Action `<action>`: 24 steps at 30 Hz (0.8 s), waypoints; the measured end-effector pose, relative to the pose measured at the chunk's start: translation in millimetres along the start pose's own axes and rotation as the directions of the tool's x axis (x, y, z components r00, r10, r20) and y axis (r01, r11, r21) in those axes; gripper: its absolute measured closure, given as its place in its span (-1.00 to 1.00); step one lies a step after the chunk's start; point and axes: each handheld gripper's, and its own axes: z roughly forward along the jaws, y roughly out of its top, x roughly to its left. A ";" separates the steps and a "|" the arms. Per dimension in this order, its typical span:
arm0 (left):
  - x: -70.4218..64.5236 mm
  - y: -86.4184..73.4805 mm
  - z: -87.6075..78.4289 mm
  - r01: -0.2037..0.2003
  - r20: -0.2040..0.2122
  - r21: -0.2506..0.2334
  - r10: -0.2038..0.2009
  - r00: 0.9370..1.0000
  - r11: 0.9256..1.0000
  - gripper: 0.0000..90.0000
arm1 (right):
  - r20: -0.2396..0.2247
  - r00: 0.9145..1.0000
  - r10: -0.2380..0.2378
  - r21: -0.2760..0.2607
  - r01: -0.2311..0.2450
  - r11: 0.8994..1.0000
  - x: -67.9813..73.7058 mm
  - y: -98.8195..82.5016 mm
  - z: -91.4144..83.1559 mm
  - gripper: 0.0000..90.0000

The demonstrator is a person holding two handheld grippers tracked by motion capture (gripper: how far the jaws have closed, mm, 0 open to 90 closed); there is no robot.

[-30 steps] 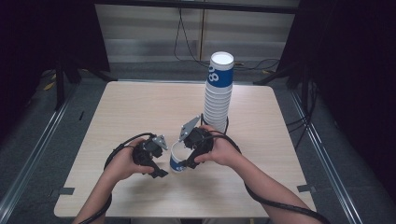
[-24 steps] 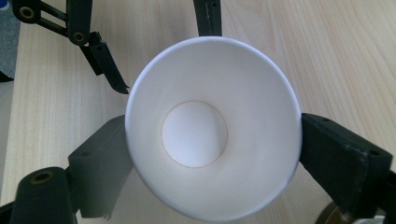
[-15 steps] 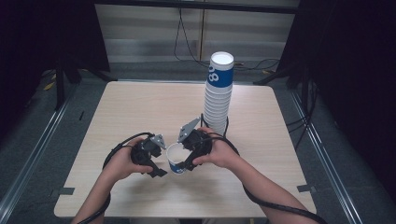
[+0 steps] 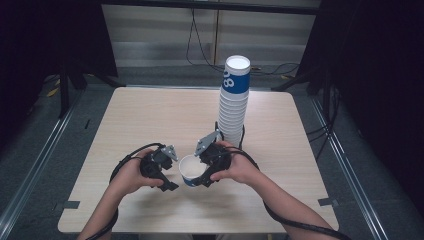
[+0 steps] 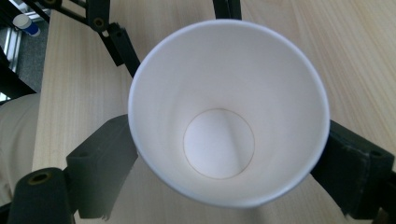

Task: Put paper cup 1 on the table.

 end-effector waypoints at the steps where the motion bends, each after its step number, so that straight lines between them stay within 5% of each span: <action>1: 0.0 -0.1 -0.4 0.000 0.000 0.000 0.000 1.000 1.000 -0.57 | -0.001 1.000 -0.001 0.001 0.001 1.000 0.2 -1.6 0.0 -0.73; 24: 5.8 -4.5 -18.3 0.035 -0.003 -0.025 -0.035 0.999 0.999 -0.57 | 0.037 0.999 0.020 -0.019 -0.019 1.000 -5.0 -37.2 -57.0 -0.72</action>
